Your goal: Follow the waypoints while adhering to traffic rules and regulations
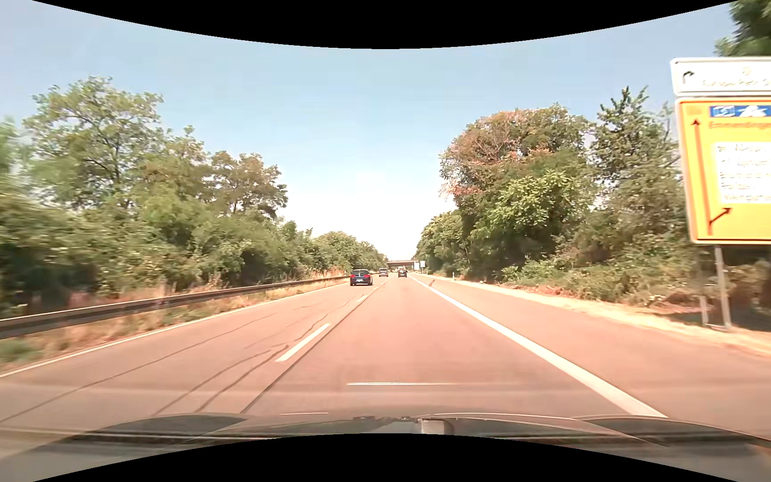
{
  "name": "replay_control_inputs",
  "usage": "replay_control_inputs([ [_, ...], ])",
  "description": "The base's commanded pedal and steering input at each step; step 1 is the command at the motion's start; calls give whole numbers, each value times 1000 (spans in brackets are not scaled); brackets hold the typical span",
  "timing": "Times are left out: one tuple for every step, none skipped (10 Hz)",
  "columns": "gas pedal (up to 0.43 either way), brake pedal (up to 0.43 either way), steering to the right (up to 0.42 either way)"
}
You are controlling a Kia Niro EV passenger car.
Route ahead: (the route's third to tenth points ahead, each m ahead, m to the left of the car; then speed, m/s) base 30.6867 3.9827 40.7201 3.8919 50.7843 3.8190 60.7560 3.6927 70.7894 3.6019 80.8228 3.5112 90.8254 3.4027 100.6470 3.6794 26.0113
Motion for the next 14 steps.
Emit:
replay_control_inputs([
  [189, 0, 0],
  [189, 0, 0],
  [189, 0, 0],
  [189, 0, 0],
  [189, 0, 0],
  [189, 0, 0],
  [189, 0, 0],
  [189, 0, 0],
  [189, 0, -1],
  [189, 0, -1],
  [189, 0, -1],
  [189, 0, -1],
  [189, 0, -1],
  [189, 0, -1],
])
